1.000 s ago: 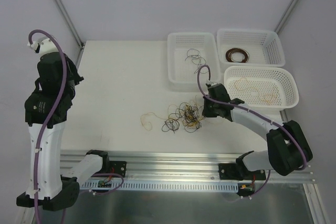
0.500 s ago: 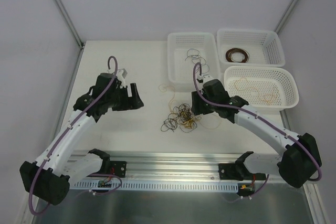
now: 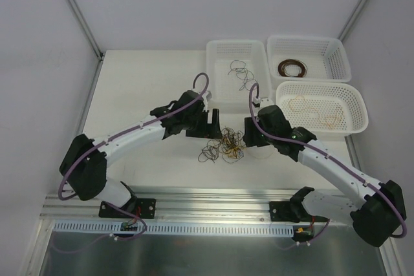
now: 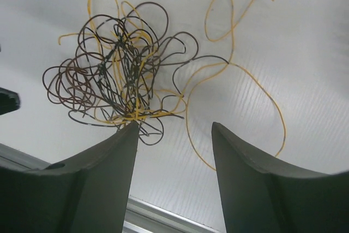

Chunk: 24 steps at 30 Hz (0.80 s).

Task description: Untangle the cables

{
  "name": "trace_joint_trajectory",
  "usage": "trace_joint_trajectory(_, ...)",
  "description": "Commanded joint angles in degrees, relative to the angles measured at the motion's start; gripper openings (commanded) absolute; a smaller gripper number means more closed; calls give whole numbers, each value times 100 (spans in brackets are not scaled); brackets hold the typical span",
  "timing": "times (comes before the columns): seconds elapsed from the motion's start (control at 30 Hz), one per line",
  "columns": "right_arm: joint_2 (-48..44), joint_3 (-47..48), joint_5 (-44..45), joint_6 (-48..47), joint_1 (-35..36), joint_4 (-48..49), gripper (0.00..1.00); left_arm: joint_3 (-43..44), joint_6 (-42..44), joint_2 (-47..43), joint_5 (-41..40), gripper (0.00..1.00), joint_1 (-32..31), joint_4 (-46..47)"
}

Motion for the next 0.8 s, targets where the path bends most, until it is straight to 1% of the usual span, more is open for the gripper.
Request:
trace_joint_trajectory(0.0, -343, -257, 345, 485, -1, 41, 60, 552, -254, 574, -226, 79, -241, 508)
trace_joint_trajectory(0.03, -378, -371, 388, 556, -1, 85, 59, 744, -271, 898, -270, 78, -284, 517)
trace_joint_trajectory(0.1, -457, -459, 450, 793, -10, 164, 60, 912, -333, 1198, -340, 77, -364, 534)
trace_joint_trajectory(0.13, -475, -564, 468, 864, -18, 251, 61, 1026, -385, 1461, -367, 74, -381, 543)
trace_joint_trajectory(0.23, -537, -758, 459, 1137, -45, 471, 60, 1150, -473, 1875, -507, 68, -443, 552)
trace_joint_trajectory(0.27, -545, -802, 433, 1172, -36, 524, 60, 1142, -500, 1946, -542, 62, -452, 543)
trace_joint_trajectory(0.33, -528, -881, 363, 1199, -45, 708, 60, 1089, -596, 2113, -569, 54, -461, 569)
trace_joint_trajectory(0.37, -502, -934, 328, 1207, -45, 744, 60, 1063, -623, 2140, -586, 45, -469, 587)
trace_joint_trajectory(0.47, -370, -1039, 117, 1234, -45, 937, 60, 914, -728, 2202, -595, 29, -478, 675)
trace_joint_trajectory(0.5, -344, -1083, 64, 1251, -45, 999, 60, 870, -746, 2202, -613, 19, -478, 701)
trace_joint_trajectory(0.57, -317, -1145, -94, 1295, -36, 1148, 60, 712, -816, 2132, -674, 9, -478, 736)
trace_joint_trajectory(0.6, -317, -1189, -147, 1287, -36, 1210, 59, 641, -834, 2097, -727, 3, -478, 754)
trace_joint_trajectory(0.63, -317, -1198, -278, 1243, -36, 1315, 59, 493, -895, 1974, -832, 0, -478, 754)
trace_joint_trajectory(0.77, -317, -1189, -560, 979, 52, 1570, 58, 158, -992, 1649, -1017, 0, -478, 772)
